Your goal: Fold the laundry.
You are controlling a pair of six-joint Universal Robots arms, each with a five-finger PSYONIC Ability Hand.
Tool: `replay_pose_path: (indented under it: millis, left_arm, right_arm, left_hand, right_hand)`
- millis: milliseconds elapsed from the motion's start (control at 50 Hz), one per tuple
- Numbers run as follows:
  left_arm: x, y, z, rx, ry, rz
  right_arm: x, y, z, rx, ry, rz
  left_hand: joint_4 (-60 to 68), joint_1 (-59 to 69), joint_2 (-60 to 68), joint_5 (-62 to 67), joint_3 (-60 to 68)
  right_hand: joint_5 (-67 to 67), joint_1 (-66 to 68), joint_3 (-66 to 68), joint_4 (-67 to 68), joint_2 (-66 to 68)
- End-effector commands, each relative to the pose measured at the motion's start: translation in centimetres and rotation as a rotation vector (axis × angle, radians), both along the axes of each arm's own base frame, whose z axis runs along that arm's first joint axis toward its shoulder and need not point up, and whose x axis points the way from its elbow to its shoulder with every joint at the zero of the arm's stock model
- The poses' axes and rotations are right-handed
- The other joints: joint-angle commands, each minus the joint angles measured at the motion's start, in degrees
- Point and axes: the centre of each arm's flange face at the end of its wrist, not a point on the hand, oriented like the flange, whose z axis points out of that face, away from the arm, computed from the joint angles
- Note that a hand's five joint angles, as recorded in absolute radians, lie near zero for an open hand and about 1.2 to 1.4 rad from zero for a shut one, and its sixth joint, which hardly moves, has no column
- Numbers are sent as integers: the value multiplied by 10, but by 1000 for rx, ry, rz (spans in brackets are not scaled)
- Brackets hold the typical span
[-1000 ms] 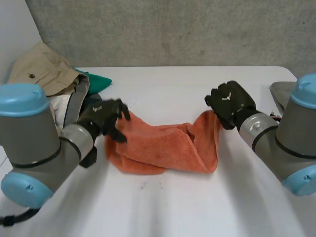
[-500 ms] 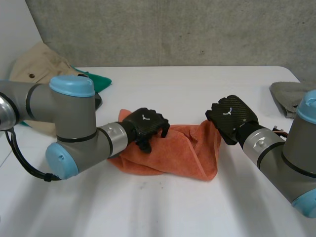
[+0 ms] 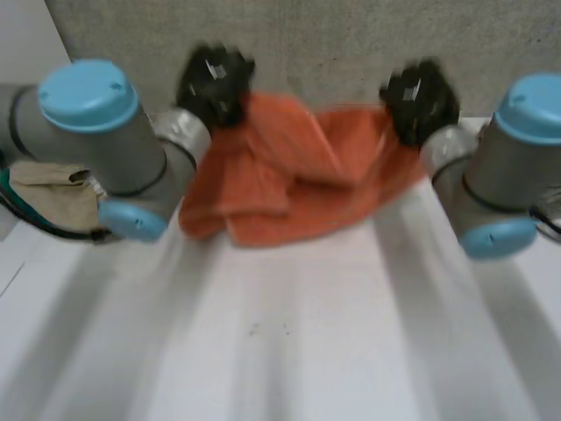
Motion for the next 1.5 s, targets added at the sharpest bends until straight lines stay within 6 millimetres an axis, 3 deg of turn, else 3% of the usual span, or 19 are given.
replay_pose_path:
  millis: [20, 80, 160, 260, 280, 380, 400, 420, 520, 620, 720, 740, 820, 940, 1080, 1140, 1200, 1420, 1500]
  left_arm:
    - [12, -20, 77, -315, 234, 130]
    - [18, -15, 90, -366, 288, 156]
    - [25, -3, 70, -303, 281, 155]
    - [31, 15, 9, -121, 197, 149]
    - [33, 23, -15, -56, 160, 149]
    - [34, 56, -73, 108, 52, 121]
    - [34, 62, -81, 134, 36, 114]
    - [37, 73, -96, 189, -3, 110]
    - [55, 103, -129, 359, -117, 134]
    - [67, 129, -127, 488, -190, 146]
    - [71, 140, -93, 498, -163, 135]
    - [71, 139, -78, 468, -132, 131]
    - [65, 130, -44, 369, -65, 103]
    - [51, 103, -9, 264, -3, -2]
    - [29, 55, -39, 293, -96, -136]
    - [29, 42, -63, 341, -203, -142]
    - [28, 44, -83, 370, -340, -160]
    - [30, 49, -109, 379, -481, -177]
    - [30, 50, -112, 387, -484, -184]
  right_arm:
    - [3, -27, 116, -498, -318, -59]
    - [0, -24, 130, -548, -348, -67]
    - [0, -20, 123, -517, -332, -60]
    - [-4, -10, 64, -310, -220, -42]
    - [-4, -8, 53, -273, -201, -33]
    - [-7, 12, -13, -29, -87, -2]
    - [-10, 16, -33, 46, -53, -6]
    - [-13, 18, -42, 81, -40, -11]
    - [-20, 35, -75, 225, 26, -13]
    - [-26, 49, -88, 307, 60, -11]
    - [-29, 57, -91, 332, 66, -7]
    - [-29, 58, -89, 329, 65, -7]
    - [-29, 61, -82, 315, 56, 12]
    - [-28, 67, -84, 326, 62, 27]
    - [-30, 69, -88, 337, 65, 26]
    - [-30, 69, -88, 337, 64, 25]
    - [-32, 69, -89, 343, 68, 22]
    - [-40, 62, -89, 344, 64, -6]
    - [-40, 62, -89, 344, 64, -4]
  left_hand:
    - [113, 184, 117, 148, 120]
    - [113, 184, 117, 148, 120]
    - [113, 184, 117, 148, 120]
    - [113, 184, 117, 148, 120]
    - [110, 180, 114, 145, 117]
    - [95, 165, 98, 130, 102]
    - [95, 165, 98, 130, 102]
    - [92, 162, 95, 126, 98]
    - [36, 106, 40, 71, 43]
    - [-39, 31, -36, -5, -33]
    - [-219, -149, -216, -184, -212]
    - [-299, -229, -296, -265, -293]
    - [-396, -326, -393, -361, -389]
    - [-401, -331, -398, -367, -395]
    - [-394, -324, -391, -360, -388]
    - [-393, -323, -389, -358, -386]
    - [-399, -329, -396, -365, -393]
    - [-386, -316, -383, -351, -379]
    - [-245, -175, -242, -211, -239]
  right_hand:
    - [131, 229, 119, 119, 128]
    - [131, 229, 119, 119, 128]
    - [131, 229, 119, 119, 128]
    - [131, 229, 119, 119, 128]
    - [131, 229, 119, 119, 128]
    - [131, 229, 119, 119, 128]
    - [131, 229, 119, 119, 128]
    - [131, 229, 119, 119, 128]
    - [131, 229, 119, 119, 128]
    - [131, 229, 119, 119, 128]
    - [131, 229, 119, 119, 128]
    - [131, 229, 119, 119, 128]
    - [131, 229, 119, 119, 128]
    - [131, 229, 119, 119, 128]
    - [131, 229, 119, 119, 128]
    - [131, 229, 119, 119, 128]
    - [131, 229, 119, 119, 128]
    - [131, 229, 119, 119, 128]
    - [131, 229, 119, 119, 128]
